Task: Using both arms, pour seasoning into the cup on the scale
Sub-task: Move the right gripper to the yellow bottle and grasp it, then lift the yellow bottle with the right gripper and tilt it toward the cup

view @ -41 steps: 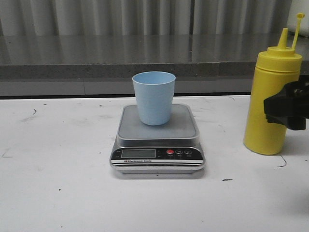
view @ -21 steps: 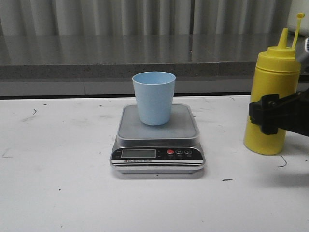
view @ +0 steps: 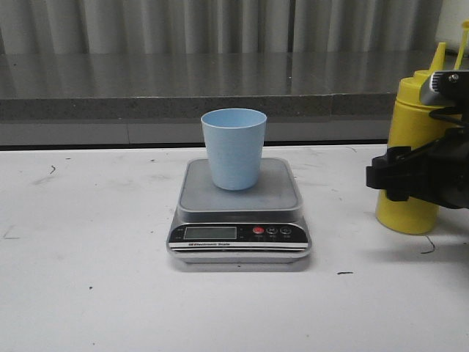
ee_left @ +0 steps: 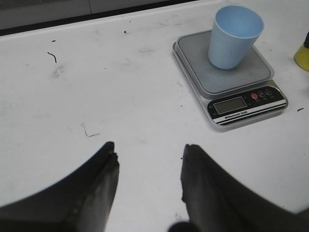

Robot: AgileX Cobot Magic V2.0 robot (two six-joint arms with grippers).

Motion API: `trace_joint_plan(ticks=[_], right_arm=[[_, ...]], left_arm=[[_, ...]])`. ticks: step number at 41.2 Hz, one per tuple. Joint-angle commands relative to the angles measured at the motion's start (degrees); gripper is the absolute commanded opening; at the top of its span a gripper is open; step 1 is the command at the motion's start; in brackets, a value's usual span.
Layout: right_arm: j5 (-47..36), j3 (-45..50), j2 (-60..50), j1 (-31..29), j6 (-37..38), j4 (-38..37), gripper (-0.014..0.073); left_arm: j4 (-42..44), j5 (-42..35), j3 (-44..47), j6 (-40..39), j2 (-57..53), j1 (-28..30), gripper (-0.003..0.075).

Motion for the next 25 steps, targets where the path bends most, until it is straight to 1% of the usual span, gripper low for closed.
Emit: trace_joint_plan(ticks=[1,7,12,15,17,25], right_arm=[[-6.9,-1.0,-3.4,0.0,-0.2,-1.2,0.0345],[-2.9,-1.0,-8.5,0.0,-2.7,-3.5,0.0345],[5.2,-1.7,-14.3,0.0,-9.4,-3.5,0.0345],[13.0,-3.4,-17.8,0.0,-14.8,-3.5,0.0345],[19.8,-5.3,-19.8,0.0,-18.2,-3.5,0.0345],[46.4,-15.9,-25.7,0.0,-26.9,-3.6,0.0345]], left_arm=[[-0.5,-3.8,-1.6,-0.2,0.0,0.1,0.0313],[-0.5,-3.8,-1.6,-0.2,0.0,0.1,0.0313],[-0.5,-3.8,-1.6,-0.2,0.0,0.1,0.0313],[-0.5,-3.8,-1.6,-0.2,0.0,0.1,0.0313],[-0.5,-3.8,-1.6,-0.2,0.0,0.1,0.0313],[-0.5,-3.8,-1.6,-0.2,0.0,0.1,0.0313]])
